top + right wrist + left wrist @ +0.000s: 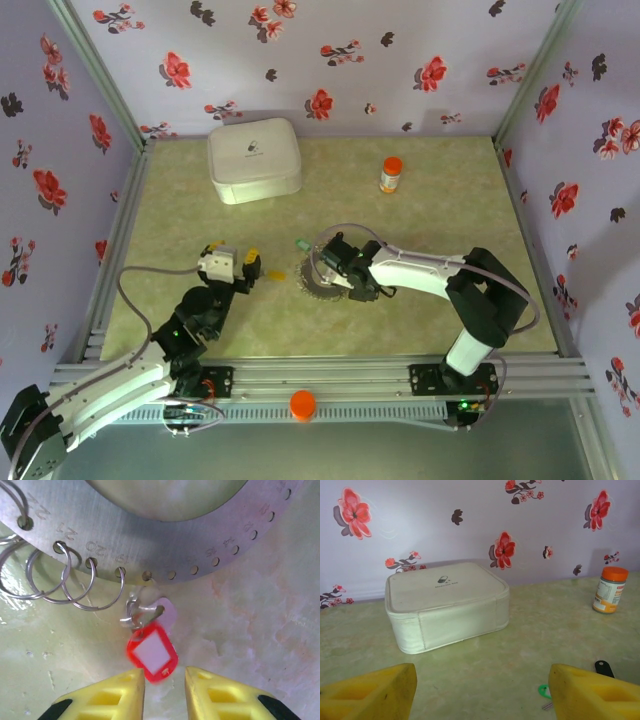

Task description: Put the keys on the keyring

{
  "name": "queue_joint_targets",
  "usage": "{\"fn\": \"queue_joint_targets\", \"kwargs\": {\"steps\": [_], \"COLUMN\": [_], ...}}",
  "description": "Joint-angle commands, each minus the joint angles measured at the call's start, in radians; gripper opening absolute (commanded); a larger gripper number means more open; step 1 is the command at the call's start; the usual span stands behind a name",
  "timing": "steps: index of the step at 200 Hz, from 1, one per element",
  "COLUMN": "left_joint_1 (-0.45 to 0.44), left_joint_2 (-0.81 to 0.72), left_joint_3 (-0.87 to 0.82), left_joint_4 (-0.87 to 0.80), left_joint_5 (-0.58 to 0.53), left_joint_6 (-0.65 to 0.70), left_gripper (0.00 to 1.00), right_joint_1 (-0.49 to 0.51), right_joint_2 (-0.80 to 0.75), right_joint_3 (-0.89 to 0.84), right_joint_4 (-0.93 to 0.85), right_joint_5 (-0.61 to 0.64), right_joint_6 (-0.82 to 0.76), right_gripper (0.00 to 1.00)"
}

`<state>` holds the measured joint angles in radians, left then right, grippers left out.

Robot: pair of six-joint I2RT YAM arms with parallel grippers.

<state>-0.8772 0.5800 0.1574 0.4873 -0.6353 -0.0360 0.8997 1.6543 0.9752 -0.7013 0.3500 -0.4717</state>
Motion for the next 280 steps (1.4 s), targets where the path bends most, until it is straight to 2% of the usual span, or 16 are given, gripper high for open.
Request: {"fn": "queue_joint_targets", "kwargs": {"steps": [1,23,39,78,99,122,155,183,280], "left_joint_1": [0.010,0.020,0.028,0.047,0.049,0.050,0.049,0.049,0.049], "left_joint_2": [0.025,0.083,0.134,0.294,0.389,0.475,0.565,0.584,0.576], "left_joint_3": [0.049,0.068,0.091,0.135,0.182,0.201,0.230,0.245,0.239], "left_joint_4": [-0.021,-0.003,-0.001,0.000,0.033,0.069,0.087,0.076,0.071], "left_joint_5": [0.027,0.056,0.072,0.133,0.170,0.197,0.225,0.232,0.226], "left_joint_6": [-0.003,-0.004,-0.046,-0.175,-0.248,-0.322,-0.379,-0.395,-0.378], "left_gripper": [0.70,0.71,0.72,0.72,0.72,0.71,0.71,0.70,0.70], "right_joint_1": [-0.023,-0.040,-0.043,-0.042,-0.043,-0.043,-0.043,-0.043,-0.044], "right_joint_2": [-0.088,-0.203,-0.276,-0.395,-0.409,-0.396,-0.346,-0.279,-0.157], "right_joint_3": [-0.006,-0.002,-0.007,-0.121,-0.158,-0.177,-0.216,-0.207,-0.191], "right_joint_4": [-0.008,0.062,0.134,0.303,0.290,0.247,0.290,0.301,0.349], "right_joint_5": [-0.054,-0.127,-0.161,-0.219,-0.190,-0.214,-0.327,-0.404,-0.434], "right_joint_6": [0.026,0.129,0.260,0.752,0.997,1.156,1.226,1.231,1.220], "right_gripper": [0.29,0.34,0.35,0.34,0.33,0.33,0.33,0.32,0.27]}}
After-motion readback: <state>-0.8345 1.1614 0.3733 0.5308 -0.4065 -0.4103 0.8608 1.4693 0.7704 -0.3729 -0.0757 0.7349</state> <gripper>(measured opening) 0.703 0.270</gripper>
